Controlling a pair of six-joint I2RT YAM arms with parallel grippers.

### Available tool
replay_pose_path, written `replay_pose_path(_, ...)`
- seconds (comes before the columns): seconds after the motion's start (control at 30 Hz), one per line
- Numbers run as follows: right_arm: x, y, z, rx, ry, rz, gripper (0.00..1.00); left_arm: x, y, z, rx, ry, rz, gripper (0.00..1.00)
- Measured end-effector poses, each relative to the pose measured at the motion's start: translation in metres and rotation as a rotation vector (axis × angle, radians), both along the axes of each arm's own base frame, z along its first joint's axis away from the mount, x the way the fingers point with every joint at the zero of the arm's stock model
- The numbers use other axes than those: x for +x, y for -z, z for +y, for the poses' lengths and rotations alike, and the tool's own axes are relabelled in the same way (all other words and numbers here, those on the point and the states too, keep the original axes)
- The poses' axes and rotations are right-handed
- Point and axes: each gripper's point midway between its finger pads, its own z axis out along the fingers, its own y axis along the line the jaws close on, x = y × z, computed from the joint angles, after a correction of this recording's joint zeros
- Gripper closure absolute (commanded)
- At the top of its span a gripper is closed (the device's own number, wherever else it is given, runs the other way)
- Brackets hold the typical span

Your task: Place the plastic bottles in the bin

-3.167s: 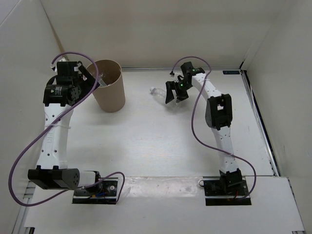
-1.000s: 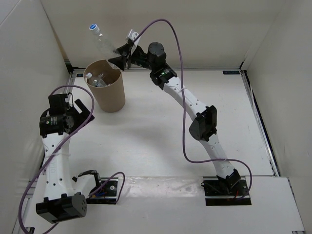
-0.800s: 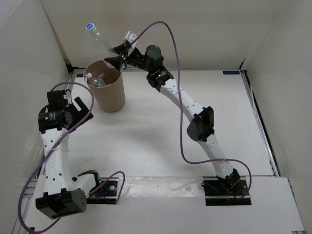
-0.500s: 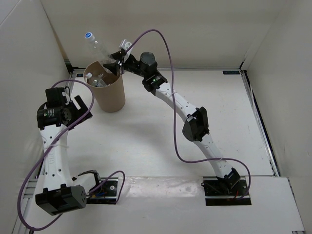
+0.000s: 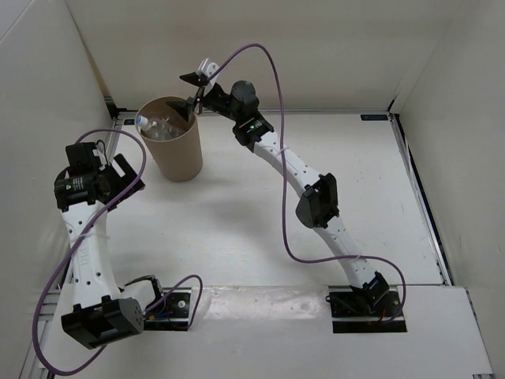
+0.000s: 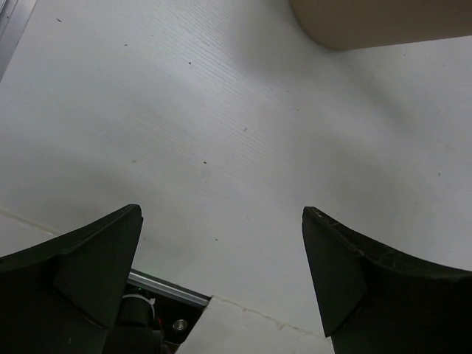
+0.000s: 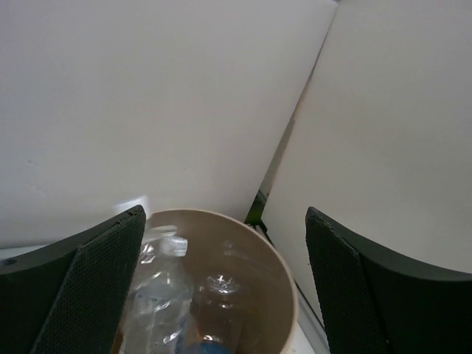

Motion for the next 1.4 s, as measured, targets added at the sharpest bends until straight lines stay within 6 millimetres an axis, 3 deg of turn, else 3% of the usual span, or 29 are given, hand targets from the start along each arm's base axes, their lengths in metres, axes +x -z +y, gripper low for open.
replay_pose_path(0.2,0.013,-0.007,-0.011,0.024,0.052,-0.007,0.10,0.006,0.000,0.002,0.004,0.003,-0.040,0.00)
replay_pose_path(0.37,0.032,0.015,-0.031,-0.066,0.119,0.099,0.10,0.006,0.001,0.004,0.036,0.012,-0.092,0.00)
replay_pose_path(0.53,0.037,0.037,-0.086,-0.258,0.121,0.266,0.10,0.011,-0.004,0.004,0.084,0.068,-0.160,0.00)
replay_pose_path(0.63,0.034,0.033,-0.149,-0.343,0.148,0.398,0.10,0.012,-0.004,-0.001,0.094,0.123,-0.205,0.00)
replay_pose_path(0.8,0.006,0.052,-0.241,-0.489,0.205,0.685,0.10,0.009,0.002,-0.007,0.100,0.154,-0.255,0.00)
replay_pose_path(0.87,-0.014,0.073,-0.268,-0.564,0.247,0.823,0.10,0.007,0.005,-0.009,0.099,0.159,-0.268,0.00)
replay_pose_path(1.03,-0.071,0.146,-0.334,-0.775,0.343,1.175,0.10,-0.001,0.018,-0.014,0.099,0.171,-0.296,0.00)
replay_pose_path(1.13,-0.109,0.178,-0.389,-0.838,0.419,1.380,0.10,-0.003,0.023,-0.015,0.106,0.163,-0.331,0.00)
replay_pose_path(1.2,-0.126,0.181,-0.426,-0.822,0.498,1.458,0.10,-0.005,0.030,-0.016,0.104,0.154,-0.345,0.00)
replay_pose_path(1.3,-0.146,0.169,-0.473,-0.757,0.643,1.489,0.10,-0.006,0.042,-0.013,0.097,0.103,-0.358,0.00)
replay_pose_path(1.4,-0.174,0.155,-0.494,-0.716,0.737,1.445,0.10,-0.007,0.051,-0.007,0.086,0.031,-0.359,0.00)
